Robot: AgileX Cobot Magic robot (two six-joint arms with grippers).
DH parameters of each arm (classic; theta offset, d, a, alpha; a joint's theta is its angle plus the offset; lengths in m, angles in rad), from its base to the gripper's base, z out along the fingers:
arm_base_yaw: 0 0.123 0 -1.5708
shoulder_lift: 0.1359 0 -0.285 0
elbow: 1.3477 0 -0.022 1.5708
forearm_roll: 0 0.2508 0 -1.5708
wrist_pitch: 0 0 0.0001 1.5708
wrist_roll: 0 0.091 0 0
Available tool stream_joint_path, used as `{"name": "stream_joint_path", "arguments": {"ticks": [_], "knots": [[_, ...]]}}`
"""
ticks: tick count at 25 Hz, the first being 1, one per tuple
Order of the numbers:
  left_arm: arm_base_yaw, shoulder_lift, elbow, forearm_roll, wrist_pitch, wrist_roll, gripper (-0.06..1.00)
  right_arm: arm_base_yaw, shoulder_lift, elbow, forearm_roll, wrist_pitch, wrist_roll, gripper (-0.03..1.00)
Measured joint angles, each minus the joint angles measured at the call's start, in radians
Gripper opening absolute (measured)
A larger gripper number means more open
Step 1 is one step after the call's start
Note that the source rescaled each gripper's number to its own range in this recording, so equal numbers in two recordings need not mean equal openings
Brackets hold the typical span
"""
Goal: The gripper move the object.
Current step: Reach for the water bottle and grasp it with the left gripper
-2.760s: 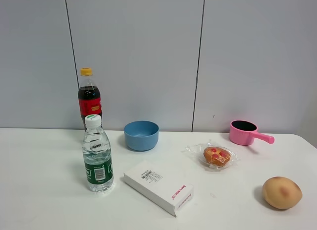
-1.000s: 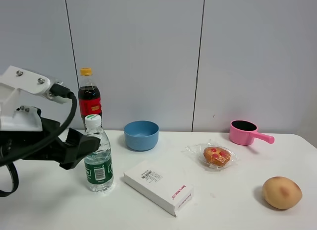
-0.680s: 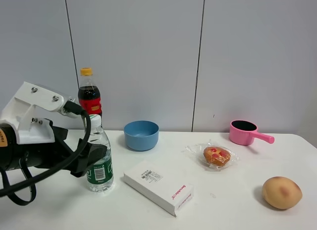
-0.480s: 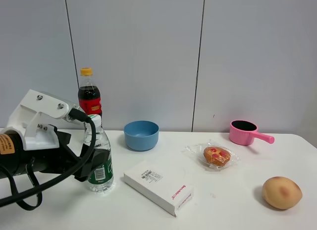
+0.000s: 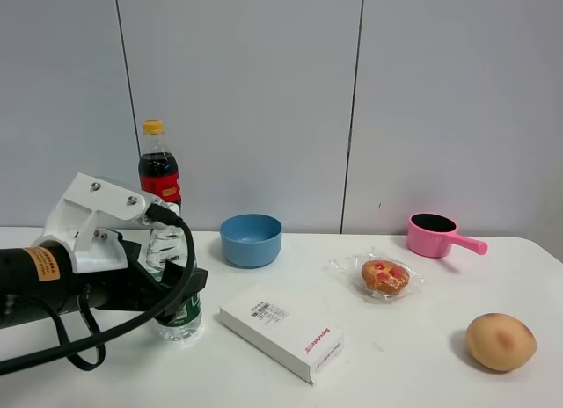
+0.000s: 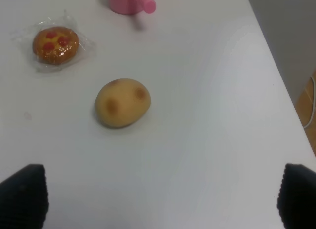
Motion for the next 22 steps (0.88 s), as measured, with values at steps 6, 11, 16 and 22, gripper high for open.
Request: {"name": "stream_joint_path", "arguments": {"ticks": [6, 11, 16, 22], "knots": [[0.0, 0.075, -0.051, 0.0, 0.0, -0.003, 0.98, 0.0, 0.0, 0.0, 0.0, 0.0, 0.0, 1.0], [0.0, 0.124, -0.103, 0.0, 0.0, -0.003, 0.98, 0.0, 0.0, 0.0, 0.0, 0.0, 0.0, 1.0], [0.0, 0.156, -0.134, 0.0, 0.0, -0.003, 0.98, 0.0, 0.0, 0.0, 0.0, 0.0, 0.0, 1.0], [0.0, 0.191, -0.142, -0.005, -0.003, -0.006, 0.98, 0.0, 0.0, 0.0, 0.0, 0.0, 0.0, 1.0]]}}
